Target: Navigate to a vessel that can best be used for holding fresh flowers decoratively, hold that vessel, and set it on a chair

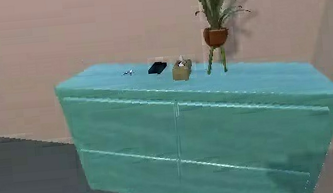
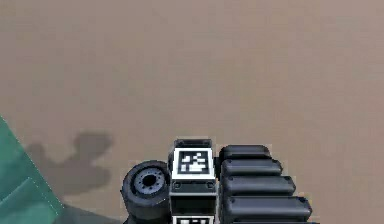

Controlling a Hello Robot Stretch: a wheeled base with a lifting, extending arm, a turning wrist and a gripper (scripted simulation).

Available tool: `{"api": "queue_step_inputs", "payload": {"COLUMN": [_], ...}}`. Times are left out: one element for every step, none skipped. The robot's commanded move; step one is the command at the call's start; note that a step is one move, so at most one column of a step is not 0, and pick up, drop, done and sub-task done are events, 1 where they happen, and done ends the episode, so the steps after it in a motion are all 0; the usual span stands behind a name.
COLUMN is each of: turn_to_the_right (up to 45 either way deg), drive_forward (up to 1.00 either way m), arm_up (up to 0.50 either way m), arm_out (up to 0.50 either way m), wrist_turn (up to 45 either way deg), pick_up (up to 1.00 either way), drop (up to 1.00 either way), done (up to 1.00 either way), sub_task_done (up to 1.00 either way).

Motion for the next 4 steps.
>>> {"api": "queue_step_inputs", "payload": {"turn_to_the_right": [45.0,45.0,45.0,36.0], "drive_forward": [0.00,0.00,0.00,0.00], "arm_up": [0.00,0.00,0.00,0.00], "arm_out": [0.00,0.00,0.00,0.00], "wrist_turn": [0.0,0.0,0.0,0.0], "pick_up": [0.00,0.00,0.00,0.00], "drop": [0.00,0.00,0.00,0.00], "done": [0.00,0.00,0.00,0.00], "sub_task_done": [0.00,0.00,0.00,0.00]}}
